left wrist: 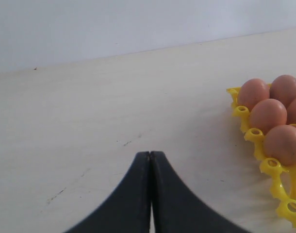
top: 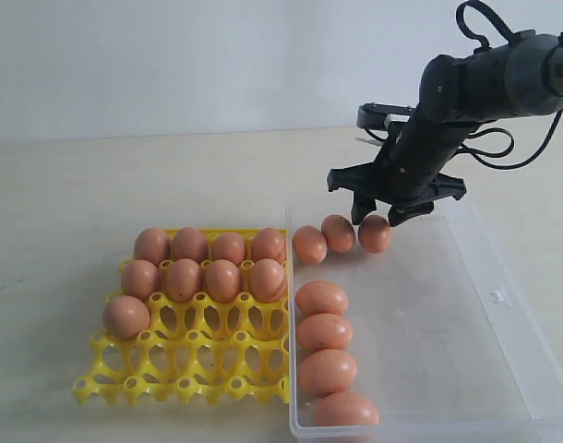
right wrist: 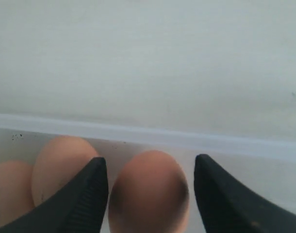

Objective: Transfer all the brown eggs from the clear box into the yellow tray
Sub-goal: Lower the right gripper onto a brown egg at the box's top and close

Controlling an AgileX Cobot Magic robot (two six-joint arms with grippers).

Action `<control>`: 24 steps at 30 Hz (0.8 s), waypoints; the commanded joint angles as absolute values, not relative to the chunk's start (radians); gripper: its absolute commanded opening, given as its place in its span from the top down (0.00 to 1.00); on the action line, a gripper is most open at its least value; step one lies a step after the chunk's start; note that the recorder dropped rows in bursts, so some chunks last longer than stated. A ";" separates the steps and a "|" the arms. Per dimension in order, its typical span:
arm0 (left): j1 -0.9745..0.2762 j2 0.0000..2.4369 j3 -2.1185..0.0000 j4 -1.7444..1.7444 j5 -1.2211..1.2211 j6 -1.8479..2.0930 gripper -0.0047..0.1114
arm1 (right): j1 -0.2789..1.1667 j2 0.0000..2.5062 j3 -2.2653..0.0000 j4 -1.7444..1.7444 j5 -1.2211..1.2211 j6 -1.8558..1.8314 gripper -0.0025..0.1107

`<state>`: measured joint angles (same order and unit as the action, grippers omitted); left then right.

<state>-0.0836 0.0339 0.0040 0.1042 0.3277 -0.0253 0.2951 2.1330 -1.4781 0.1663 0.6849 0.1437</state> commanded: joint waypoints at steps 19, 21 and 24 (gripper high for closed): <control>-0.091 0.036 0.000 0.102 0.316 -0.030 0.96 | 0.291 2.174 -1.483 0.133 0.682 0.044 0.98; -0.091 0.036 0.000 0.102 0.316 -0.030 0.96 | 0.291 2.167 -1.483 0.124 0.692 0.044 0.98; -0.091 0.036 0.000 0.102 0.316 -0.030 0.96 | 0.291 2.141 -1.483 0.115 0.701 0.044 0.98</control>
